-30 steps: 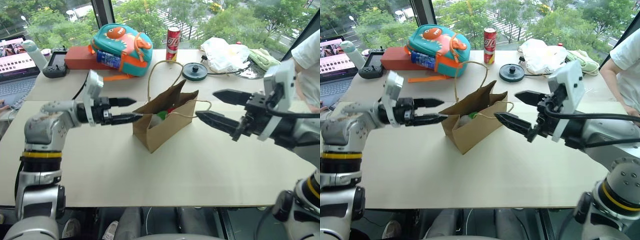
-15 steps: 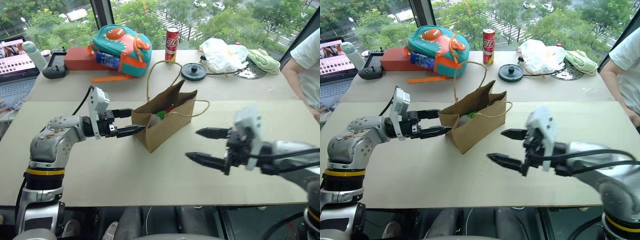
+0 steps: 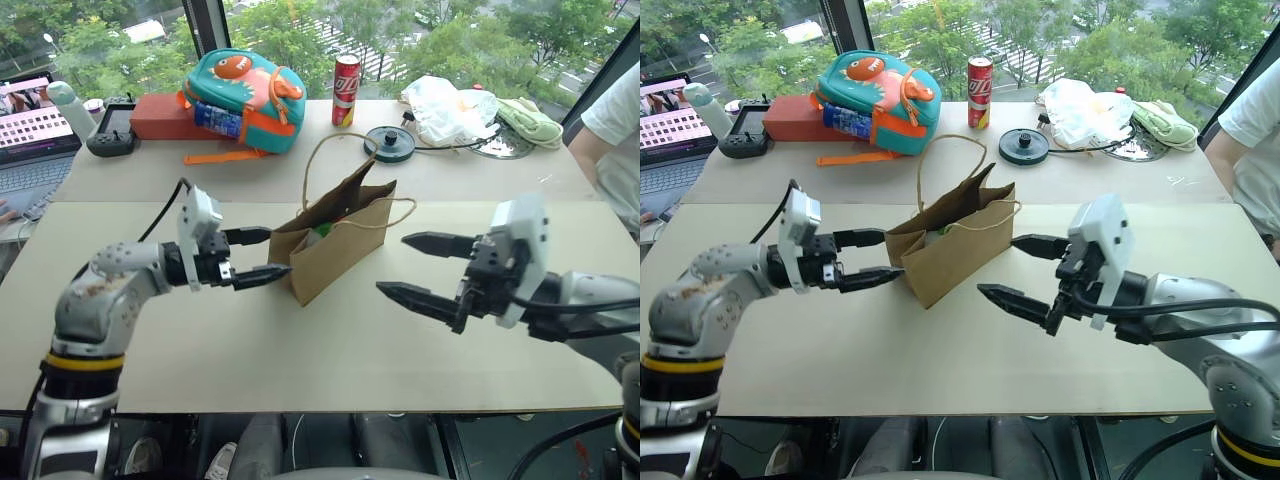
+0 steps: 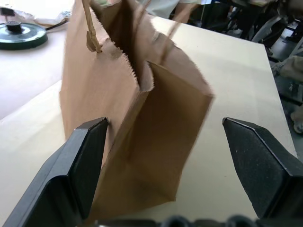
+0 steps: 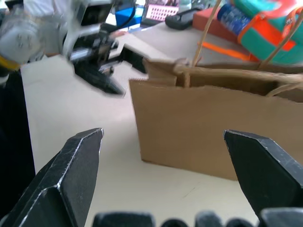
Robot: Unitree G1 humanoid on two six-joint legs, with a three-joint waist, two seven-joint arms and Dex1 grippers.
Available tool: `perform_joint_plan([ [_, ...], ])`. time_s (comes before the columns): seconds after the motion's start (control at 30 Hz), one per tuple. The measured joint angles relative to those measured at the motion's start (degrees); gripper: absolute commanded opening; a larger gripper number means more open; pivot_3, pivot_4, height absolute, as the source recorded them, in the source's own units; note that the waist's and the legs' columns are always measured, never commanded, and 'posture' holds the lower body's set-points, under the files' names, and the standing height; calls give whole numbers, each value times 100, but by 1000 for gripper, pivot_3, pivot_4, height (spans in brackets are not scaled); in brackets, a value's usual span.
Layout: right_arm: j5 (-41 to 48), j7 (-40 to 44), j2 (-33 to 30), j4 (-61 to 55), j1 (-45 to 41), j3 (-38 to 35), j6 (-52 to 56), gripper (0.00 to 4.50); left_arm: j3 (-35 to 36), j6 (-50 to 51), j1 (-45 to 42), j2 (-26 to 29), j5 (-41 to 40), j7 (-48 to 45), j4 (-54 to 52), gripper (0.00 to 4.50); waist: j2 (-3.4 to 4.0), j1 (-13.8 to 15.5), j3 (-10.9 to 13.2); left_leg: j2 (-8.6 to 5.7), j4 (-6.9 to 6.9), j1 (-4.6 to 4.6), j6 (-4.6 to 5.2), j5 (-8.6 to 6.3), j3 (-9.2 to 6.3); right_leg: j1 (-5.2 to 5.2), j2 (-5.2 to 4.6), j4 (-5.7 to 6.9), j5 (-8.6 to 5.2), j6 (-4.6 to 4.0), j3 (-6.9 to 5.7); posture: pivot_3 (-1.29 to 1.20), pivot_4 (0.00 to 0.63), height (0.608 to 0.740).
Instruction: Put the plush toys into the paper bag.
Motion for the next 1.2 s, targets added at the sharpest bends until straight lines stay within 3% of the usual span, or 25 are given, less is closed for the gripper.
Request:
perform_joint_plan([
  [0.27, 582, -258, -274, 60, -164, -42, -54, 4500, -137, -1015, 510, -522, 806, 1059, -234, 4152, 0, 11, 0, -1, 2, 5, 0, 0, 1, 5, 1, 0, 0, 0, 1, 0, 150, 739],
  [0.67, 727, -406, -413, 280, -369, 218, -153, 4500, -251, -742, 825, -827, 535, 1497, -652, 4335, 0, 7, 0, -1, 2, 8, 0, 0, 1, 6, 1, 1, -1, 2, 1, 0, 150, 739],
  [0.9, 724, -433, -419, 317, -442, 517, -178, 4500, -534, -839, 778, -1088, 881, 1972, -622, 4335, -1, 14, 0, -3, 3, 4, 0, 0, 1, 7, 0, -1, 0, 0, 2, 0, 150, 739],
  [1.07, 297, -541, -361, 387, -675, 1124, -182, 4500, -652, -883, 610, -1282, 1032, 2171, -451, 4335, 0, 2, 0, -2, 4, 9, 0, 0, 1, 7, 2, 1, -1, 1, 2, 0, 150, 739],
  [1.2, -465, -688, -46, 687, -992, 2083, -180, 4500, -723, -890, 551, -1345, 1055, 2209, -392, 4335, 0, -23, 0, 0, 3, 9, 0, 0, 0, 4, 5, 3, -1, 1, 2, 0, 150, 739],
])
